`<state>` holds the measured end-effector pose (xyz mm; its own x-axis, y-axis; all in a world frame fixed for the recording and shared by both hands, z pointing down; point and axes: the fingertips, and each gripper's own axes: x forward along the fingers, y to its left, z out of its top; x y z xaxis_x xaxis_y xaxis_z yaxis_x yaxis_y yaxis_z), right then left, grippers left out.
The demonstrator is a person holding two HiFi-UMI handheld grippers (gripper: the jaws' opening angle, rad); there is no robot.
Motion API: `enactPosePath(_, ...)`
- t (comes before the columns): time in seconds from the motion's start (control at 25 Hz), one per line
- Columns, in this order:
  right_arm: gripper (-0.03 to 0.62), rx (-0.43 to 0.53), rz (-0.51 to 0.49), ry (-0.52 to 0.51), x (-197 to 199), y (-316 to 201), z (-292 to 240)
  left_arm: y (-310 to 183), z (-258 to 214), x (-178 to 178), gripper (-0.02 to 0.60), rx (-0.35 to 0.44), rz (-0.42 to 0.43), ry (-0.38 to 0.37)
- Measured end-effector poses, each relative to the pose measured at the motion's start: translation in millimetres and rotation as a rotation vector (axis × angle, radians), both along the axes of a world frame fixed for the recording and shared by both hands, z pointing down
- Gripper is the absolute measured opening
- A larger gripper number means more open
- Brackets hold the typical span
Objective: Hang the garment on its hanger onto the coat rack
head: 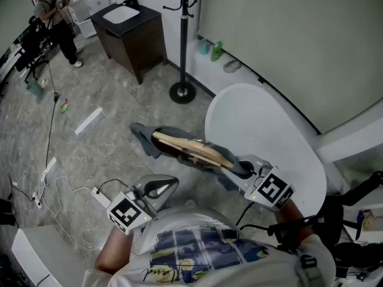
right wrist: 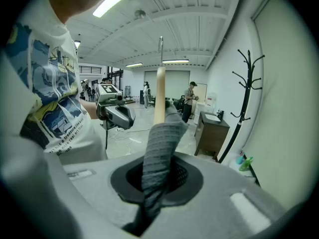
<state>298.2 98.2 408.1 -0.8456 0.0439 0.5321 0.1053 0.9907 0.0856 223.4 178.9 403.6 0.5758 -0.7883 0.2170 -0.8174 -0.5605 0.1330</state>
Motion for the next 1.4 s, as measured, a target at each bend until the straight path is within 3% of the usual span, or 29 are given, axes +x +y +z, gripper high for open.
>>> enactPosePath(0.28,0.008,-0.01,0.009,-0.01,16.2,-3.1,-7.2,4.1,-0.2,22.7,0.002,-0.001,-0.002,-0.003)
enactPosePath(0.72,0.008,-0.095,-0.024,0.003,9.3,-17.0,2.9,2.8,4.5,22.7,0.002,-0.015,-0.059,0.001)
enactPosePath(1.0,0.008,-0.117,-0.031,-0.001,-45.2,-48.2,-2.3,-24.8,15.6,-26.1,0.002,-0.024,-0.046,0.012)
enactPosePath(1.24,0.008,-0.087,0.0,0.001,-112.5,-92.7,-19.2,-70.4,18.1,-98.8,0.002,0.001,-0.018,0.046)
enactPosePath(1.4,0.008,-0.053,0.04,0.003,-162.8,-134.7,-35.7,-98.1,8.2,-158.2,0.002,0.022,0.022,0.017)
